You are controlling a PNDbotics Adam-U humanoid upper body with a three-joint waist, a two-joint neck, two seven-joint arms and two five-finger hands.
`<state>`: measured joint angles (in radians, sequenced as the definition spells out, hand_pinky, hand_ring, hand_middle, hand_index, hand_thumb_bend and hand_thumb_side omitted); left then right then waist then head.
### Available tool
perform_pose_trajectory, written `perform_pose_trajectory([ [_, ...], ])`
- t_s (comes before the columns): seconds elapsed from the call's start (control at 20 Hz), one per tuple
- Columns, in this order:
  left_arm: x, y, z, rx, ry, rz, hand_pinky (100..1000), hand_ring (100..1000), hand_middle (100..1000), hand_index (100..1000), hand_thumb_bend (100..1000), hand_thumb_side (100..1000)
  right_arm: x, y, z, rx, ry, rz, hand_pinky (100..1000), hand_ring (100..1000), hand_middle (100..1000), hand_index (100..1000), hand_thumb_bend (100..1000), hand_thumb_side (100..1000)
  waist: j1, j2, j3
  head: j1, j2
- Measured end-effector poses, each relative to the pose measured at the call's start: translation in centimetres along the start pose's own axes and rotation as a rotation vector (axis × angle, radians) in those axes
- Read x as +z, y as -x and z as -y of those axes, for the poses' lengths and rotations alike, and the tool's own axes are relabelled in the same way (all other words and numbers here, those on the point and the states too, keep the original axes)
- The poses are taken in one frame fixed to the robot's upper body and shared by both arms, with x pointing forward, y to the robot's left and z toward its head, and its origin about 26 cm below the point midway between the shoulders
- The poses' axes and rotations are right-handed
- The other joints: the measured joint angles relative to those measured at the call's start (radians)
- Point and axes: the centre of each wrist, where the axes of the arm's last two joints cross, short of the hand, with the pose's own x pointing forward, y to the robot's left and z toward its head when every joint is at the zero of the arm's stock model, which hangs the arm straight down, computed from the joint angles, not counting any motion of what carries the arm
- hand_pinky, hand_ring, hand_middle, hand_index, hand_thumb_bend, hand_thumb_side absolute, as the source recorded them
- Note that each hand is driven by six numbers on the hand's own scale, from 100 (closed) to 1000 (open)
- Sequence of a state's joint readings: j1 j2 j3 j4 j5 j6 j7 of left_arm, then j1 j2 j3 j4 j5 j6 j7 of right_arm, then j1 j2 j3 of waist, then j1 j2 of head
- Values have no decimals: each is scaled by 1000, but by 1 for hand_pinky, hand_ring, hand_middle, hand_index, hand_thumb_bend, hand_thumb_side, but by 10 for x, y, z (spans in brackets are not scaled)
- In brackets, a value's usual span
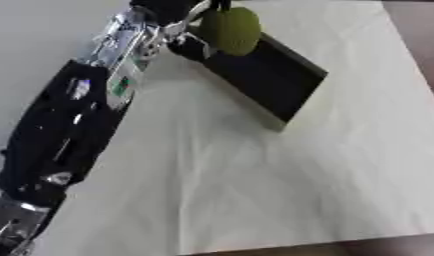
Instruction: Pick up objects on the table and place them in the box.
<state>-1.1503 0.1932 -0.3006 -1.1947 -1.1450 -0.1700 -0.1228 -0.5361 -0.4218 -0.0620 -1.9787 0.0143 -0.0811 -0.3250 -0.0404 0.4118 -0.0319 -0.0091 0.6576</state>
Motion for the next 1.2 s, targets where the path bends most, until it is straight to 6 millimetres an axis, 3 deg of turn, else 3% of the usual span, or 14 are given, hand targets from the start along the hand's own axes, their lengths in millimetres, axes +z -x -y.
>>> perform_pose_trajectory([
  [0.45, 2, -2, 24, -8, 54, -28, 546, 544, 443, 554, 412, 100, 1, 0, -1, -8, 4, -3, 846, 710, 645, 747, 100, 643, -5, 0, -6, 10, -9],
  [0.95, 0, 1, 43, -37, 57, -113, 549, 548, 452, 569, 416, 100, 0, -1, -10, -61, 13, -6, 846, 710, 644, 746, 100, 649, -20, 3, -49, 50, -26],
  [1.05, 0, 1, 48, -45, 68, -119, 572, 564, 467, 606, 454, 100, 0, -1, -12, -70, 11, -6, 847, 711, 643, 746, 100, 652, -22, 6, -53, 54, -27],
  [1.2, -1, 1, 50, -60, 72, -115, 666, 662, 590, 739, 514, 100, 1, -1, -13, -75, 4, -9, 847, 711, 643, 746, 100, 657, -20, 6, -53, 55, -27],
])
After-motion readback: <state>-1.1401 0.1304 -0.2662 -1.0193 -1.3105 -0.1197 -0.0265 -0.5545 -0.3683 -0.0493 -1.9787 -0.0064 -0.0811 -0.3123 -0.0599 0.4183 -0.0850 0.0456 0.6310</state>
